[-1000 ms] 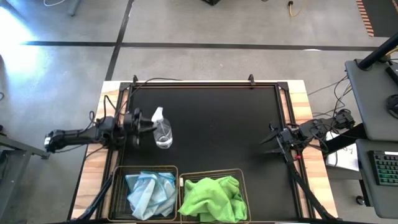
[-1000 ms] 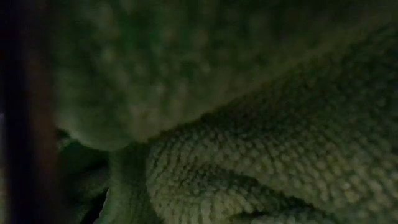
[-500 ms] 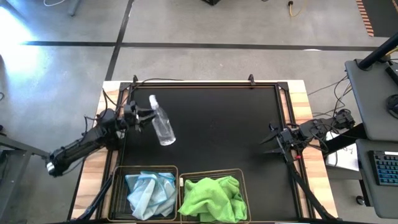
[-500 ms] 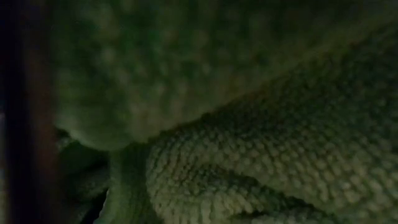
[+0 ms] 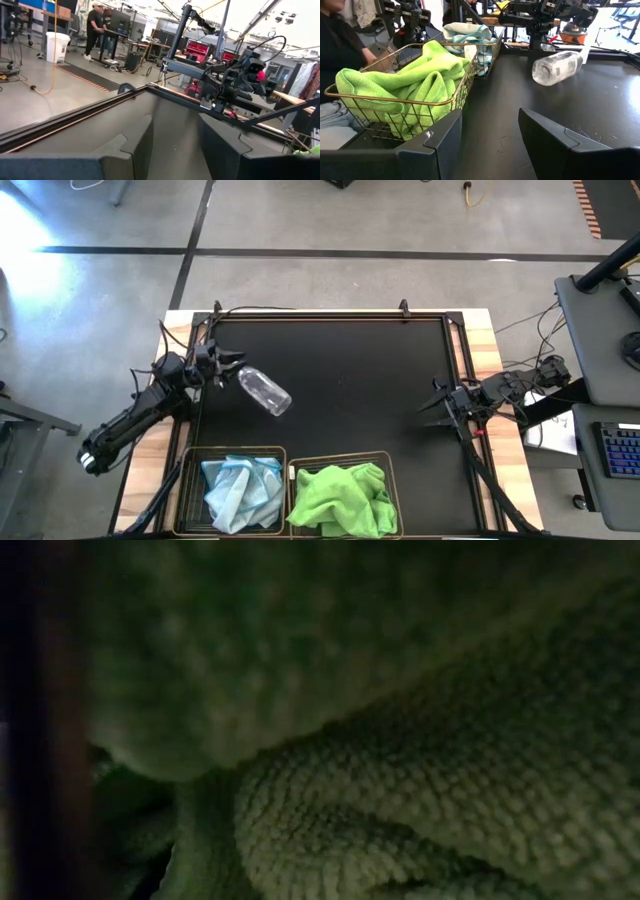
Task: Sort microfiber towel by color & place in baskets
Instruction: Return to Home Position
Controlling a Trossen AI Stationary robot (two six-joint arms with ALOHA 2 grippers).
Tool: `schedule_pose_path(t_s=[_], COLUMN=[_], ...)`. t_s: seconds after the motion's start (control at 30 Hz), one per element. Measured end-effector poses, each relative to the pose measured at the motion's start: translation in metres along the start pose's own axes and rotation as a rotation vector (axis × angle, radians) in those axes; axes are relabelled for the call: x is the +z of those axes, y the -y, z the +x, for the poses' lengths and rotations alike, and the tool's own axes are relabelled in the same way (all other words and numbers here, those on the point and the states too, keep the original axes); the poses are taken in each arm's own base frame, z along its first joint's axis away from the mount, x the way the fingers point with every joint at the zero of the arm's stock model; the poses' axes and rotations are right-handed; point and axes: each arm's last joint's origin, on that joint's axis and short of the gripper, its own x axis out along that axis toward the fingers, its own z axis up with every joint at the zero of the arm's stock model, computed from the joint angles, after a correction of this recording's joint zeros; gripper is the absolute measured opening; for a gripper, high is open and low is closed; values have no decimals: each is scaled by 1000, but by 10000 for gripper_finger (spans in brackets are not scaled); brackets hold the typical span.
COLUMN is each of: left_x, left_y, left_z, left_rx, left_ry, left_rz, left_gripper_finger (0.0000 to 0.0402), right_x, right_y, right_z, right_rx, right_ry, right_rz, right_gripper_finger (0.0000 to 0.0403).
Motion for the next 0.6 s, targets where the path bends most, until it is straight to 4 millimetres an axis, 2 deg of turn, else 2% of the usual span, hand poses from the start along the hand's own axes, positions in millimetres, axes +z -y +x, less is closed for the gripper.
schedule_pose_path(t_s=[0.6], left_x=[-4], left_y=[-3], left_z=[3], left_rx=[14], left_ry=[-48], left_rz=[11], left_gripper_finger=[139], right_x=[0], right_y=[0], right_z=[0], right_rx=[0], right_ry=[0], right_rz=[0], right_gripper_finger=[192])
